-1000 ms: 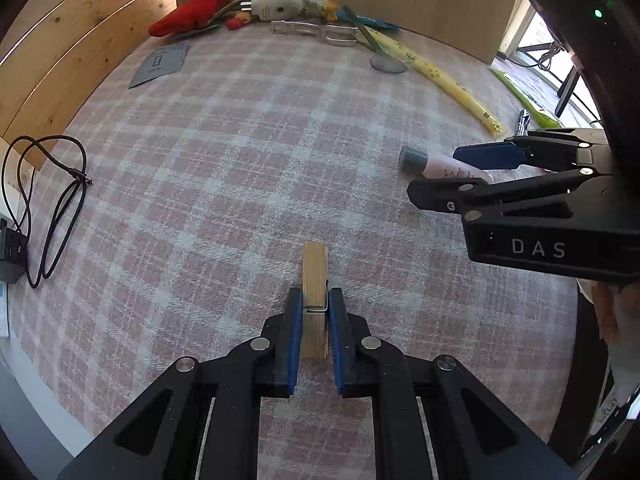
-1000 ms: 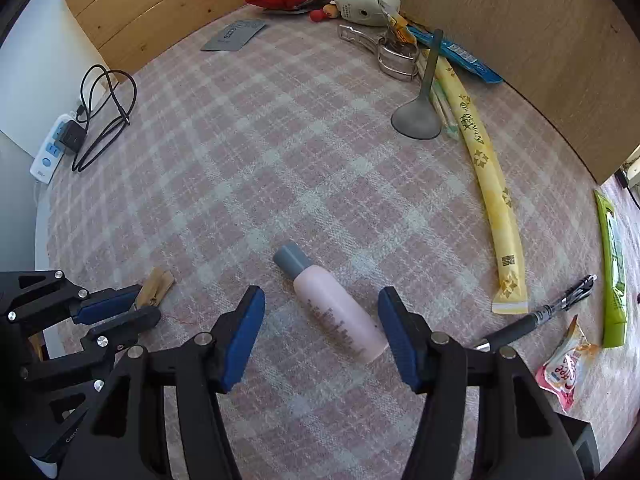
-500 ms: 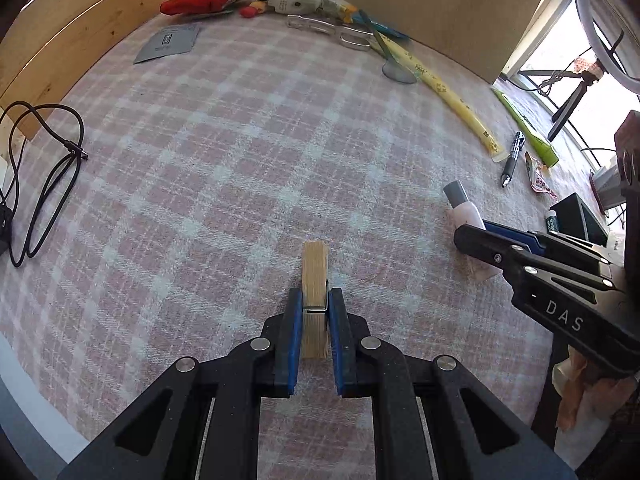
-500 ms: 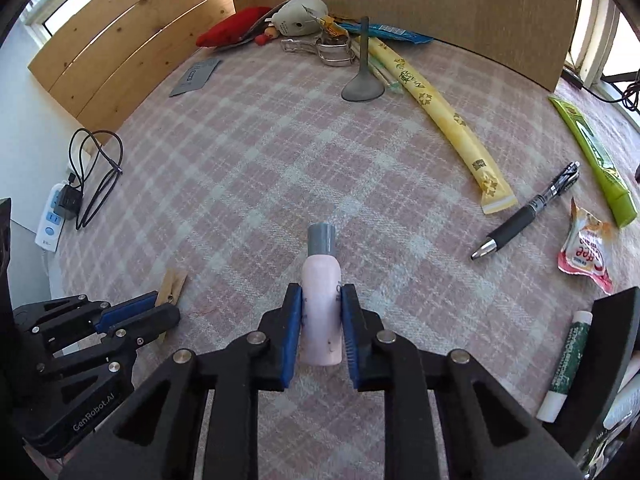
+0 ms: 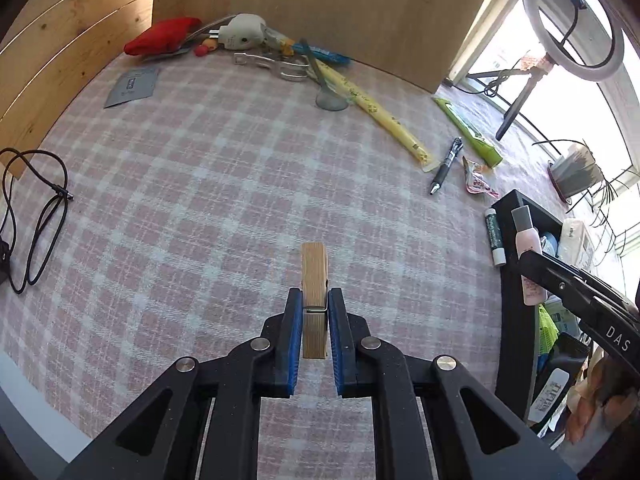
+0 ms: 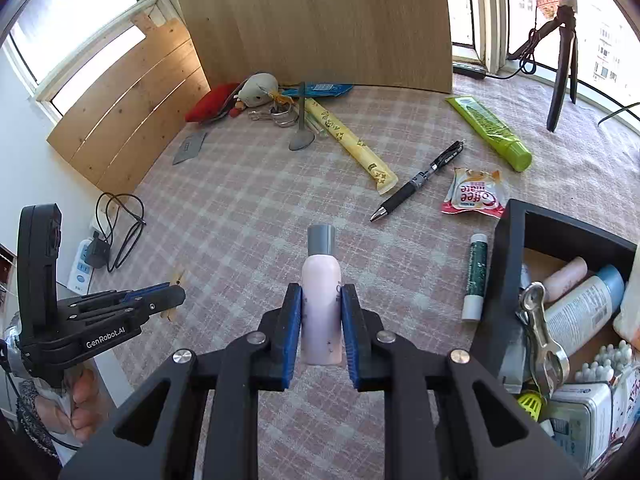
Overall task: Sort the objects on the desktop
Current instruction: 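Carry the clothespin with the left tool while the right tool carries the bottle, releasing both in the tray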
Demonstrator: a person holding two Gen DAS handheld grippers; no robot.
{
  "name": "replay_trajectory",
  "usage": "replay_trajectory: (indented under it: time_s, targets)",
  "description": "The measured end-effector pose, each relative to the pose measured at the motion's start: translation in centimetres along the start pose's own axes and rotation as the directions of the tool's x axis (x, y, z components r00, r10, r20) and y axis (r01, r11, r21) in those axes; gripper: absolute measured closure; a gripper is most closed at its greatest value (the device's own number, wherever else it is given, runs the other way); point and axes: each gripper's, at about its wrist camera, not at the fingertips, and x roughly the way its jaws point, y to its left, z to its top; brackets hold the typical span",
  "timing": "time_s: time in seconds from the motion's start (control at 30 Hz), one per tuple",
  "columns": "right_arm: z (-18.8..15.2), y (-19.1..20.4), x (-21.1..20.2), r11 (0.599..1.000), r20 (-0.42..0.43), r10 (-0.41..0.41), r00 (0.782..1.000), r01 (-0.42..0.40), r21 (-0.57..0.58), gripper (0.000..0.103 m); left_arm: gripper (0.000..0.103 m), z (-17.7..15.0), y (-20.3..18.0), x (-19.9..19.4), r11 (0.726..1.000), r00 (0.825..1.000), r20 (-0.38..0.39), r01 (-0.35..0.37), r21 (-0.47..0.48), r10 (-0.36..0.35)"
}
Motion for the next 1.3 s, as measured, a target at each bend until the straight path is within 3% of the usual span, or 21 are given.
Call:
replay_trajectory:
  time_s: [0.3,0.63,0.93,0.97,1.0,1.03,1.07,1.3]
  targets:
    - [-4.3,-7.3,-9.4,0.981,0.095,-0.134,0.986,0.118,0.156,0.083,0.091,1.1,-12.7,0.2,0.969,0.994,-0.012,0.106,0.225,-0.106]
    - [-11.3,-16.7,-17.3,0.892,0.09,-0.332,0.939,0.282,0.353,0.083,0.091,-2.3,-24.7,-0.7,0.877,0.976,-0.098,0.216,0.429,-0.193]
    - [-14.1,-19.5,-20.7,0.845,0.096,-0.407,0.908,0.334,0.418,0.083,0.089,-4.7,-31.9,-1.1,0.798,0.968,-0.122,0.251,0.549,-0.22]
    - [-14.2,-19.5,-21.1,0.845,0.107,-0.408,0.907,0.33,0.42,0.079,0.084,-4.9,-32.4,-1.3,0.791,0.968,-0.121,0.249,0.558,-0.22]
    - [-14.3,-19.6,-21.4,0.844,0.103,-0.404,0.909,0.327,0.424,0.071,0.066,-5.1,-32.8,-1.5,0.789,0.969,-0.119,0.246,0.563,-0.217]
    - [-14.3,-19.6,-21.7,0.841,0.103,-0.406,0.908,0.327,0.432,0.049,0.048,-5.2,-33.0,-1.7,0.788,0.969,-0.114,0.246,0.564,-0.221]
    - [-14.4,-19.5,-22.0,0.838,0.116,-0.413,0.903,0.328,0.436,0.038,0.044,-5.2,-33.1,-1.9,0.789,0.968,-0.102,0.246,0.563,-0.229]
    - [-14.0,-19.0,-22.5,0.843,0.127,-0.413,0.902,0.326,0.427,0.038,0.044,-5.2,-33.2,-2.3,0.788,0.973,-0.078,0.223,0.574,-0.219]
